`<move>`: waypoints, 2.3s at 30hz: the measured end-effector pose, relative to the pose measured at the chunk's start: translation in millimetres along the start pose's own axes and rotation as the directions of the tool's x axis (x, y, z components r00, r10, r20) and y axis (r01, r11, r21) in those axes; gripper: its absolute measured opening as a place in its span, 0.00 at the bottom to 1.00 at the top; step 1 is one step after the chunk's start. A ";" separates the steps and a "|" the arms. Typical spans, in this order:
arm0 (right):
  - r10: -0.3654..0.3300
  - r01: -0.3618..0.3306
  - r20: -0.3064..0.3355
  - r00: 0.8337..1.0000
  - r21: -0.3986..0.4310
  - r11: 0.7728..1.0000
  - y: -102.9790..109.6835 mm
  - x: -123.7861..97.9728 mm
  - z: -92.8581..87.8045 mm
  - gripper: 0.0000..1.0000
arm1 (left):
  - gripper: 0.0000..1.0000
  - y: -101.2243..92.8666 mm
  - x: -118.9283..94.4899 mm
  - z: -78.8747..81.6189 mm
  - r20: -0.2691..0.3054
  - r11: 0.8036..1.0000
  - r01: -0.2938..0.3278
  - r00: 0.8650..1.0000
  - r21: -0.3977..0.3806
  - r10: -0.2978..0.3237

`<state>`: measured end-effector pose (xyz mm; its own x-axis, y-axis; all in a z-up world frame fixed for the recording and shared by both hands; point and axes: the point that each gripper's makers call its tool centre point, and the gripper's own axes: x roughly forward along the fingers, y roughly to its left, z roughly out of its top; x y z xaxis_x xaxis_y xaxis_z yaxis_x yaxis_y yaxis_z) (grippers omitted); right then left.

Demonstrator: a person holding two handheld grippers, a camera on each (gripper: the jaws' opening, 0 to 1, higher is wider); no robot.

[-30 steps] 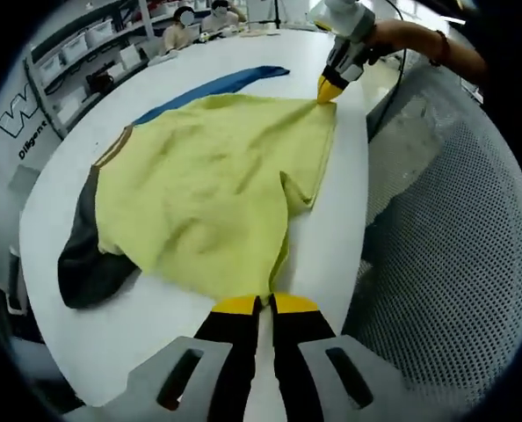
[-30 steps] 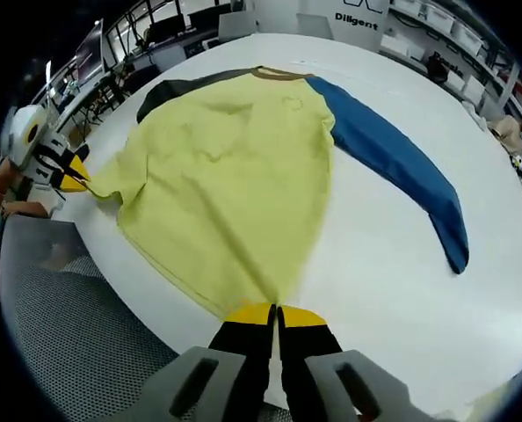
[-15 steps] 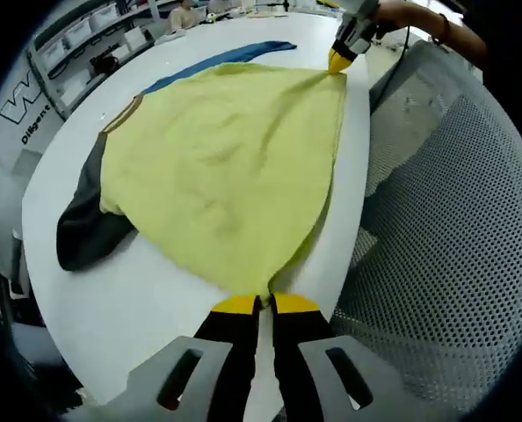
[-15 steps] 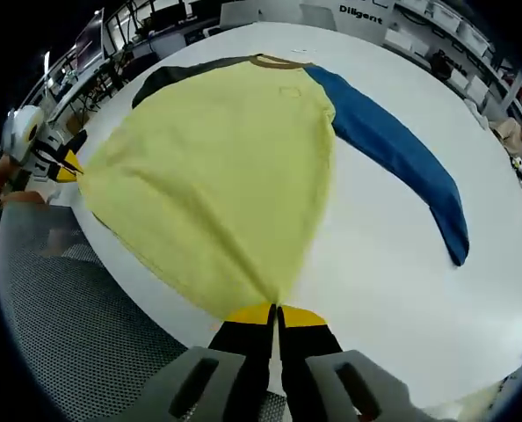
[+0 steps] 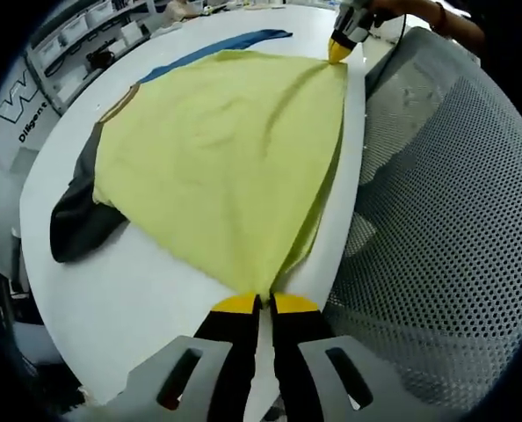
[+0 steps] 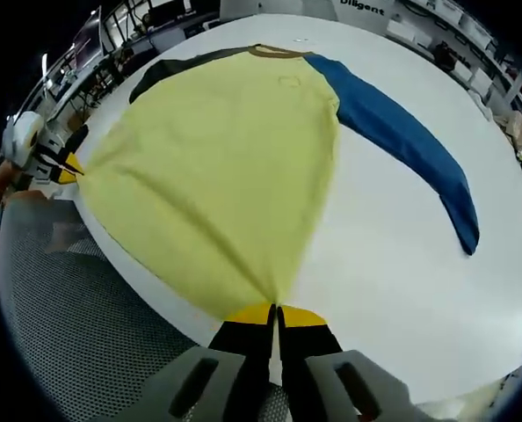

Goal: Fold the garment on the visible template until the final outline fits inside the template.

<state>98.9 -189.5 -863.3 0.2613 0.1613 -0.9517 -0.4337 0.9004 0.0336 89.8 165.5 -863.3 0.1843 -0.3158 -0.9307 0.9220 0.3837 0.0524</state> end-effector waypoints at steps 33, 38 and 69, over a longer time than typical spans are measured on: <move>0.038 -0.038 -0.015 0.999 0.017 0.999 3.9 7.6 -8.0 0.00 | 0.04 -1.2 0.6 -4.2 0.048 0.997 -0.035 0.998 -0.072 0.039; 0.054 -0.054 0.016 0.998 0.003 0.999 7.8 2.4 -5.3 0.05 | 0.20 -10.2 -0.2 0.8 0.100 0.996 -0.010 0.995 -0.092 0.019; -0.172 0.036 0.406 0.898 0.321 0.946 -131.3 -45.9 57.6 0.67 | 0.95 6.8 -48.4 52.8 0.452 0.826 0.081 0.864 -0.558 0.221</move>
<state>193.5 -291.9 -806.5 0.6592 0.1537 -0.7361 -0.1240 0.9877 0.0952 105.2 137.6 -798.8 0.5168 -0.5802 -0.6295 0.5860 0.7758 -0.2340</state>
